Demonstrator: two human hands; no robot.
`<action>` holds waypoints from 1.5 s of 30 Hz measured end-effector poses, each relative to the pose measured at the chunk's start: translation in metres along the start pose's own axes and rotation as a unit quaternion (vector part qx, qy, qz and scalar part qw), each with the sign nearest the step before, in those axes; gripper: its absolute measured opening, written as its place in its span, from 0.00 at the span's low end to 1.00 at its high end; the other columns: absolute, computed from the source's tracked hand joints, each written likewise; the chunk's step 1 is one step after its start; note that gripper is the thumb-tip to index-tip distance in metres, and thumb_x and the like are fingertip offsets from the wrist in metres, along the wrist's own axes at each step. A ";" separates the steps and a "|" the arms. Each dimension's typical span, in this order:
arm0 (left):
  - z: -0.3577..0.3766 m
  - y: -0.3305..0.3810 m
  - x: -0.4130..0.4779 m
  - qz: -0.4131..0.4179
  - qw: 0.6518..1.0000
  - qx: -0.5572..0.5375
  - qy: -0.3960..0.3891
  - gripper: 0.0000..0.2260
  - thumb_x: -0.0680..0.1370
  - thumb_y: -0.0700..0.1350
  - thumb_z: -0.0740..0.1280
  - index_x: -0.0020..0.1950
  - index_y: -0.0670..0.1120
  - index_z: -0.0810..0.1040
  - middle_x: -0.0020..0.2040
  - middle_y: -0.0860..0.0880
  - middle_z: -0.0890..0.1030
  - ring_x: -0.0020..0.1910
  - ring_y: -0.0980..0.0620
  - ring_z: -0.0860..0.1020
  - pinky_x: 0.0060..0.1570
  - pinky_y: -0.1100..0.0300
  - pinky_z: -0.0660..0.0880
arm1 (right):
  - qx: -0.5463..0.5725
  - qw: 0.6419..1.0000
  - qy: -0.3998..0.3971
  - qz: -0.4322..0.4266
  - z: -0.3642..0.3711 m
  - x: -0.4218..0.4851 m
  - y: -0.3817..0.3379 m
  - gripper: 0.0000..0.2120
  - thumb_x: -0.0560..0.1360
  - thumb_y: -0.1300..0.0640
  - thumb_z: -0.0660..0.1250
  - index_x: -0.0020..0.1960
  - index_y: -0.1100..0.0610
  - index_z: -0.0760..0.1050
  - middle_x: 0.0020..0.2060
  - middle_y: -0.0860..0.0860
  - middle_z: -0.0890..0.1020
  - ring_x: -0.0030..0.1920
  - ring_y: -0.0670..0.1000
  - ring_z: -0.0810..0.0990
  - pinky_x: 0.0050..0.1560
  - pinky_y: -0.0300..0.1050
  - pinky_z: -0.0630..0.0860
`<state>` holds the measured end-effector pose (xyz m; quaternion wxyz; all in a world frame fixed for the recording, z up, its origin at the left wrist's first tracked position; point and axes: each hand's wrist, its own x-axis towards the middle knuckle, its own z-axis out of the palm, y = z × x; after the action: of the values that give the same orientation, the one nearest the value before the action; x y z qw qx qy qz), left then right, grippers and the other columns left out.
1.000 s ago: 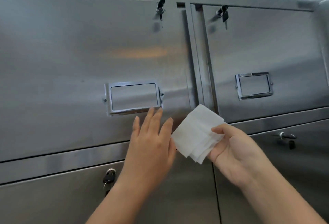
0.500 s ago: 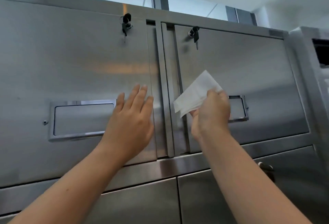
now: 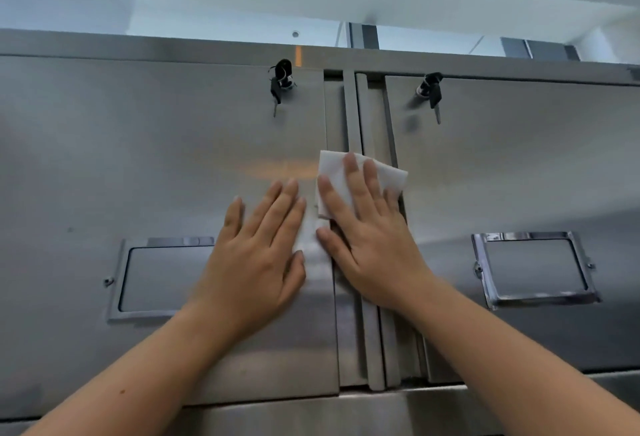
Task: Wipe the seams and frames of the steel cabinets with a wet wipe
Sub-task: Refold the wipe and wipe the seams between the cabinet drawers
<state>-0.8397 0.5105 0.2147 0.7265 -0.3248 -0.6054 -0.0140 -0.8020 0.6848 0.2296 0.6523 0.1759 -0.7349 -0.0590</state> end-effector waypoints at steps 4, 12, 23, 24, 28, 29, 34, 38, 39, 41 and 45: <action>0.002 -0.002 0.006 -0.003 1.000 -0.002 -0.002 0.27 0.75 0.51 0.54 0.70 0.37 0.68 0.71 0.40 0.66 0.71 0.46 0.60 0.64 0.40 0.59 | -0.039 0.999 -0.031 0.004 -0.009 0.009 -0.006 0.33 0.74 0.33 0.32 0.73 0.48 0.41 0.76 0.51 0.44 0.74 0.53 0.37 0.70 0.58 0.38; 0.008 -0.018 0.044 0.015 0.999 0.042 0.002 0.28 0.76 0.53 0.52 0.70 0.36 0.65 0.70 0.40 0.67 0.69 0.43 0.66 0.64 0.37 0.57 | -0.051 0.981 -0.150 0.114 -0.030 0.103 -0.008 0.28 0.81 0.43 0.42 0.76 0.50 0.35 0.76 0.50 0.38 0.73 0.49 0.31 0.71 0.55 0.33; 0.012 -0.022 0.044 0.016 0.999 0.028 0.005 0.28 0.77 0.53 0.52 0.71 0.39 0.65 0.71 0.42 0.66 0.70 0.43 0.64 0.62 0.35 0.53 | -0.068 0.982 -0.136 0.116 -0.032 0.093 -0.012 0.27 0.81 0.44 0.43 0.76 0.47 0.38 0.76 0.47 0.41 0.74 0.47 0.34 0.72 0.53 0.36; 0.012 -0.022 0.044 0.018 0.999 0.031 0.006 0.28 0.77 0.54 0.51 0.72 0.39 0.65 0.72 0.42 0.66 0.71 0.44 0.64 0.62 0.35 0.54 | -0.062 0.980 -0.142 0.127 -0.035 0.104 -0.010 0.27 0.81 0.43 0.42 0.76 0.48 0.39 0.76 0.47 0.41 0.74 0.47 0.34 0.72 0.54 0.37; 0.012 -0.022 0.043 0.015 0.999 0.038 -0.005 0.28 0.77 0.54 0.51 0.72 0.39 0.65 0.72 0.42 0.64 0.71 0.44 0.63 0.62 0.34 0.56 | -0.063 0.975 -0.146 0.152 -0.037 0.138 -0.006 0.27 0.81 0.42 0.41 0.76 0.49 0.39 0.76 0.49 0.42 0.75 0.49 0.35 0.72 0.58 0.38; 0.012 -0.022 0.043 0.014 0.999 0.038 -0.006 0.28 0.77 0.54 0.51 0.72 0.40 0.65 0.72 0.42 0.64 0.71 0.44 0.63 0.62 0.33 0.56 | -0.067 0.975 -0.143 0.155 -0.036 0.141 -0.006 0.28 0.81 0.42 0.41 0.76 0.50 0.39 0.76 0.50 0.42 0.75 0.49 0.35 0.72 0.58 0.39; 0.011 -0.023 0.042 0.014 0.999 0.033 0.006 0.28 0.76 0.54 0.52 0.72 0.40 0.65 0.72 0.43 0.65 0.71 0.44 0.64 0.62 0.35 0.57 | -0.051 0.977 -0.142 0.150 -0.038 0.128 -0.009 0.28 0.81 0.42 0.42 0.76 0.50 0.39 0.76 0.49 0.42 0.74 0.48 0.34 0.72 0.56 0.39; 0.012 -0.023 0.043 0.018 0.999 0.034 0.014 0.28 0.76 0.54 0.52 0.72 0.40 0.65 0.71 0.43 0.66 0.70 0.44 0.64 0.61 0.34 0.57 | -0.047 0.978 -0.155 0.133 -0.040 0.107 -0.010 0.28 0.81 0.43 0.43 0.76 0.50 0.40 0.76 0.48 0.42 0.74 0.46 0.34 0.72 0.53 0.39; 0.012 -0.023 0.043 0.018 0.999 0.035 0.015 0.28 0.76 0.54 0.52 0.72 0.40 0.65 0.71 0.43 0.66 0.70 0.44 0.64 0.61 0.34 0.57 | -0.045 0.977 -0.160 0.131 -0.041 0.106 -0.009 0.28 0.81 0.43 0.43 0.76 0.50 0.40 0.76 0.48 0.43 0.74 0.46 0.34 0.72 0.53 0.39; 0.012 -0.023 0.043 0.017 0.999 0.037 0.015 0.28 0.76 0.54 0.52 0.71 0.40 0.66 0.71 0.42 0.66 0.70 0.44 0.64 0.61 0.34 0.58 | -0.041 0.975 -0.170 0.138 -0.045 0.114 -0.007 0.28 0.81 0.42 0.42 0.77 0.50 0.40 0.76 0.47 0.43 0.74 0.46 0.35 0.72 0.54 0.41; 0.013 -0.022 0.043 0.015 0.999 0.036 0.016 0.27 0.76 0.54 0.52 0.71 0.40 0.67 0.71 0.42 0.67 0.70 0.44 0.65 0.61 0.33 0.60 | -0.043 0.970 -0.173 0.167 -0.045 0.141 -0.006 0.28 0.81 0.42 0.41 0.76 0.51 0.39 0.76 0.48 0.44 0.75 0.48 0.36 0.72 0.58 0.42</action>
<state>-0.8486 0.5148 0.2635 0.7475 -0.3071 -0.5888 0.0135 -0.7688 0.6381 0.3660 0.5228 0.0091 -0.8523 -0.0104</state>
